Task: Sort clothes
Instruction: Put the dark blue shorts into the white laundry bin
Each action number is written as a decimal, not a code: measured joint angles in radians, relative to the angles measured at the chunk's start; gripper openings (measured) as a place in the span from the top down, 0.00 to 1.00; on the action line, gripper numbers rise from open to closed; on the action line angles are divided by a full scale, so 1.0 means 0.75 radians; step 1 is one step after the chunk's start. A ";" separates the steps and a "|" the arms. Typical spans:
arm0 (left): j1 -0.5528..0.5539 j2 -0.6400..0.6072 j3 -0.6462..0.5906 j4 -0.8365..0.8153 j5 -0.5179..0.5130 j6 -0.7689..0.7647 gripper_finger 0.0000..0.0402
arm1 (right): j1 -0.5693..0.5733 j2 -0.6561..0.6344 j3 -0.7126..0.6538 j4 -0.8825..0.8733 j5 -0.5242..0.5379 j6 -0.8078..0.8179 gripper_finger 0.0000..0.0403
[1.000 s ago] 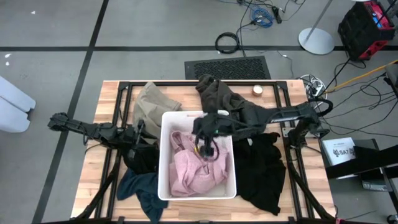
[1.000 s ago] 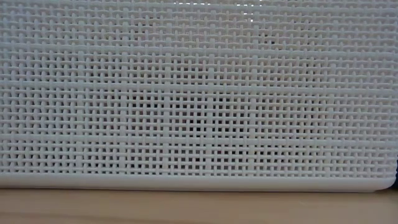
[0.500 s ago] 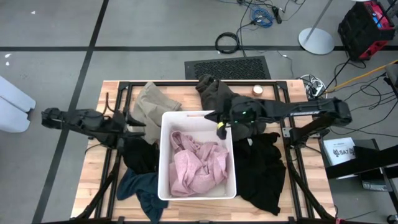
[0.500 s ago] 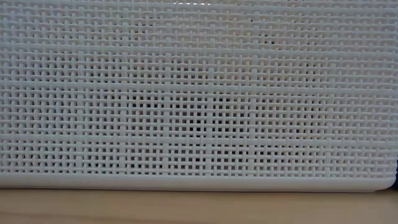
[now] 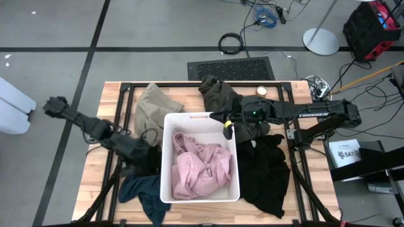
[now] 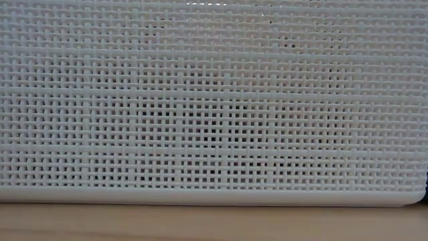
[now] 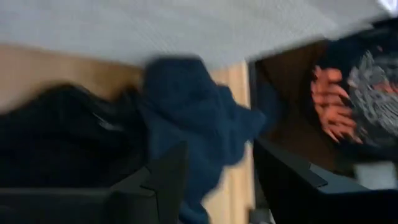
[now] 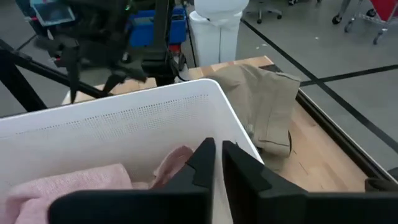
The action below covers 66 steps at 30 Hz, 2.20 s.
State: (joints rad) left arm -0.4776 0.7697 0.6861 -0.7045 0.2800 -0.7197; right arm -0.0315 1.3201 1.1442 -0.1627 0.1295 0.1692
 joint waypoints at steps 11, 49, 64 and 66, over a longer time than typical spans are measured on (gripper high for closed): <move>-0.411 0.268 0.001 0.141 -0.366 -0.150 0.52 | 0.000 0.026 0.000 0.018 0.000 0.003 0.66; -0.583 0.545 0.052 0.030 -0.457 -0.325 0.98 | 0.001 0.022 0.001 0.099 -0.007 -0.078 0.47; -0.583 0.087 0.514 -0.232 -1.130 0.172 0.99 | 0.007 0.026 0.001 0.292 -0.243 -0.078 0.47; -0.583 0.059 0.534 -0.208 -1.245 0.288 0.99 | 0.025 0.039 0.002 0.402 -0.312 -0.083 0.47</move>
State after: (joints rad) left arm -0.9150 0.8142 1.0868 -0.8605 -0.6539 -0.5034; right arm -0.0124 1.3493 1.1458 0.1388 -0.1043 0.1068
